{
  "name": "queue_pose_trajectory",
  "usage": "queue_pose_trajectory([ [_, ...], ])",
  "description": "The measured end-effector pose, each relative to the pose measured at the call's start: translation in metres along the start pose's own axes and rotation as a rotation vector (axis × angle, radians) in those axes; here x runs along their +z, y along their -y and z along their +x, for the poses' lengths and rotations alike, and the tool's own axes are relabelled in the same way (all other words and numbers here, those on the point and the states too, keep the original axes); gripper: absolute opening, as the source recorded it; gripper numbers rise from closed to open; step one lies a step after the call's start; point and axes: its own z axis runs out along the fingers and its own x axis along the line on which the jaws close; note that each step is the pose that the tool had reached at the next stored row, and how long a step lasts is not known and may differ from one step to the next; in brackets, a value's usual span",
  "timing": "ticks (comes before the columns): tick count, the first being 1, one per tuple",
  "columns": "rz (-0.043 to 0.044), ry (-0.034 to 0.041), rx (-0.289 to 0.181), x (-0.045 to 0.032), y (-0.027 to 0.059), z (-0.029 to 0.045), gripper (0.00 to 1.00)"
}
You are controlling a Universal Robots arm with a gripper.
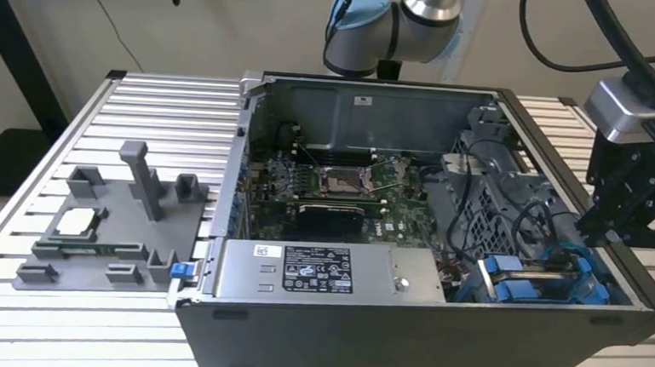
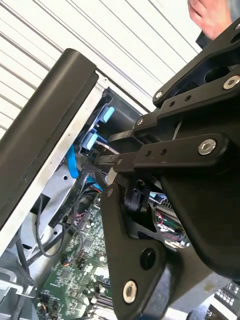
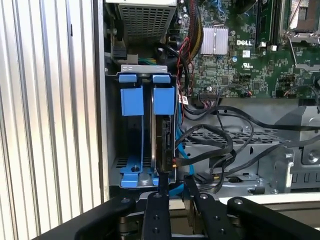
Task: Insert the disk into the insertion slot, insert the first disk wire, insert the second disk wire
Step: 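Insert the first disk wire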
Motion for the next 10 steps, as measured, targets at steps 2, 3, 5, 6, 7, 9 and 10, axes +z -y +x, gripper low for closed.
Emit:
queue_pose_trajectory([
  [2,0.0001,-0.0002,0.0,-0.0001,0.0,0.0,1.0],
  [3,0.0001,-0.0002,0.0,-0.0001,-0.0001,0.0,1.0],
  [5,0.0001,-0.0002,0.0,-0.0001,0.0001,-0.0001,1.0],
  [6,0.0001,-0.0002,0.0,-0.0001,0.0004,-0.0002,1.0],
  [7,0.0001,-0.0003,0.0,-0.0001,0.0008,-0.0002,1.0],
  [9,0.0001,-0.0003,0.0,0.0,0.0015,-0.0003,1.0],
  [10,0.0001,-0.0002,0.0,0.0,0.0018,-0.0004,1.0],
])
